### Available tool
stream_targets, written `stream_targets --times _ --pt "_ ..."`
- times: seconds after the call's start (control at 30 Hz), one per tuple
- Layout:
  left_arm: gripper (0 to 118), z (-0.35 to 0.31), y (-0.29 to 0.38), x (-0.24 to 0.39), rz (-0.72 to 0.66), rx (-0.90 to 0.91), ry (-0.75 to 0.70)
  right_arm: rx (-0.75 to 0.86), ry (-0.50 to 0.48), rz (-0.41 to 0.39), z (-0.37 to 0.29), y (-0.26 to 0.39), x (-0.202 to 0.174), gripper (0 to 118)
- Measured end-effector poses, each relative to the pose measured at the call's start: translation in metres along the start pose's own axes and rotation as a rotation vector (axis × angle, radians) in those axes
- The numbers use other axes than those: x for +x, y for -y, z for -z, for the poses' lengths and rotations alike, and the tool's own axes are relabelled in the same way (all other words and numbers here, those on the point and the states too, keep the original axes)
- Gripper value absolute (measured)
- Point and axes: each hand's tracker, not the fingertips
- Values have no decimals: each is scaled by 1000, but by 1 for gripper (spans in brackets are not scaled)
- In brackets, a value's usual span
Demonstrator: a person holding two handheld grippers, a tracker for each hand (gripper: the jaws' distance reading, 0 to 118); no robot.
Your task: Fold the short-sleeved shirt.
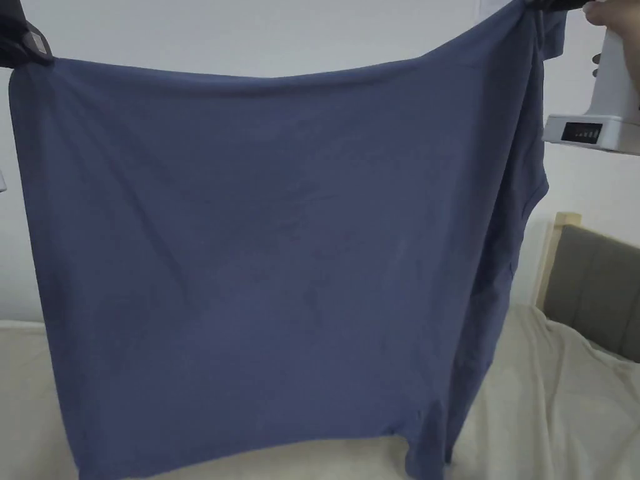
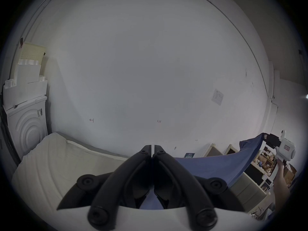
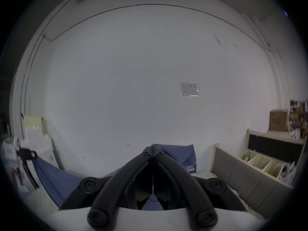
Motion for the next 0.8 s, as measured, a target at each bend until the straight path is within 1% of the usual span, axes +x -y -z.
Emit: stream_targets --times 0.03,0.07,0.13,0.17,0.2,0.23,0.27,0.3,0.33,0.37,0.43,0.5,0.57,0.6,0.7,0.8 --pt "3 4 7 -3 4 -13 -4 -1 6 -25 0 11 -2 0" --pt "3 13 22 -9 15 -53 -16 -21 -11 -58 2 30 -4 0" --pt "3 25 56 -19 2 -135 -34 -99 -28 -48 6 72 -4 0" --pt "3 30 80 -26 -23 -170 -30 -149 -32 -29 7 98 -3 0" --pt "3 34 107 -33 -56 -215 3 -202 -50 17 6 129 0 0" --pt "3 36 134 -40 -74 -233 16 -246 -98 49 3 160 5 0" --pt "3 38 165 -47 -96 -275 3 -278 -138 102 -3 201 10 0" --pt "3 38 197 -54 -137 -345 16 -333 -125 146 -8 240 13 0" --pt "3 34 229 -60 -172 -395 43 -409 -130 177 -15 277 16 0" --pt "3 32 261 -64 -190 -462 40 -473 -144 200 -26 318 20 0" --pt "3 20 320 -69 -198 -551 20 -590 -129 200 -55 385 20 0" --pt "3 -4 372 -72 -226 -619 4 -702 -136 195 -88 434 21 0" --pt "3 -29 409 -75 -230 -666 1 -775 -159 214 -121 465 28 0" --pt "3 -41 421 -76 -228 -683 -5 -783 -170 232 -140 473 32 0" --pt "3 -80 447 -78 -238 -711 0 -773 -189 214 -193 476 44 0" --pt "3 -113 452 -87 -233 -707 6 -754 -204 192 -238 463 59 0"
